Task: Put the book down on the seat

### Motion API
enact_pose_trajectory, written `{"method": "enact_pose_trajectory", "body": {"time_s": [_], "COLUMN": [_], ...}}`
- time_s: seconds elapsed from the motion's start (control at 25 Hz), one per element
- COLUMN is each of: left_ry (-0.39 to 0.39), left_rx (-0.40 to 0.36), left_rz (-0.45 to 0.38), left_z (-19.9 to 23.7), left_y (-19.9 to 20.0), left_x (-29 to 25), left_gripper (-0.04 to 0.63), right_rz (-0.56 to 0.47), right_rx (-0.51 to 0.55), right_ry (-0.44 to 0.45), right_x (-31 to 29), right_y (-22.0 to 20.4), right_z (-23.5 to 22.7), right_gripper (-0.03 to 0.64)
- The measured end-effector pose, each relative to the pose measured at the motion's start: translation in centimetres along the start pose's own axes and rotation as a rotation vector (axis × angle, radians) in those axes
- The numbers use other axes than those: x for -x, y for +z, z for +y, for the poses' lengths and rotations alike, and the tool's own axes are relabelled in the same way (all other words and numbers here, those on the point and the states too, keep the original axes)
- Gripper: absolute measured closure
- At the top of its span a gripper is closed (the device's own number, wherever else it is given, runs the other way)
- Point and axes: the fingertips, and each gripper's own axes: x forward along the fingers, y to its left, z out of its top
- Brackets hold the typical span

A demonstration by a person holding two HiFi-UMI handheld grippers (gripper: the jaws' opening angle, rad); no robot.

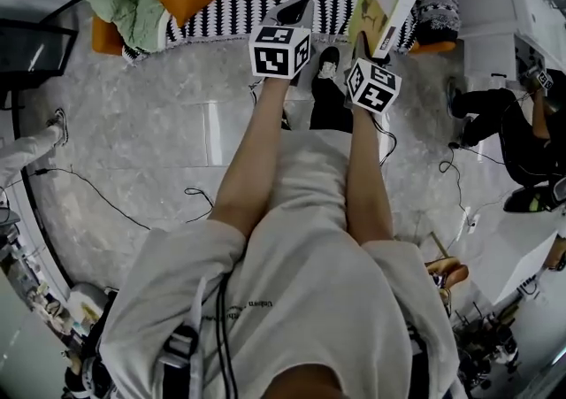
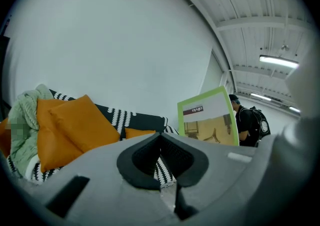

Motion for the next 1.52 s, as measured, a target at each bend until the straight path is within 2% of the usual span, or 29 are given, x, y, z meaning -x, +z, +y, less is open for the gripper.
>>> {"method": "enact_pose_trajectory", "body": {"time_s": [0.32, 0.6, 0.8, 0.92, 1.16, 1.52], "left_ry": [0.011, 0.039, 0.043, 0.057, 0.078, 0.073], "left_rx": [-0.016, -0.031, -0.051, -0.056, -0.07, -0.089], "left_rz": [-0.039, -0.02, -0.016, -0.016, 0.011, 0.005], "left_z": [0.7, 2.6, 3.5, 4.4, 5.2, 4.1], "left_y": [3.5, 4.9, 6.9, 7.8, 8.5, 12.5], "left_x": [-1.4, -3.3, -4.7, -5.7, -8.7, -15.4], "left_gripper": [0.588, 0.588, 0.588, 0.588, 0.588, 0.588], "right_rz": [-0.054, -0.084, -0.087, -0.087, -0.07, -0.11], "right_rx": [-0.01, -0.027, 0.061, 0.063, 0.03, -0.016], "right_ry": [0.006, 0.04, 0.039, 0.048, 0.061, 0.048], "right_x": [-2.1, -5.6, -7.5, -8.9, -12.1, -16.7], "right_y": [4.2, 7.9, 9.8, 10.4, 11.0, 15.5], "right_z": [-0.1, 0.6, 1.5, 1.4, 0.1, -3.9], "right_gripper": [0.486, 0.486, 0.486, 0.486, 0.486, 0.486]}}
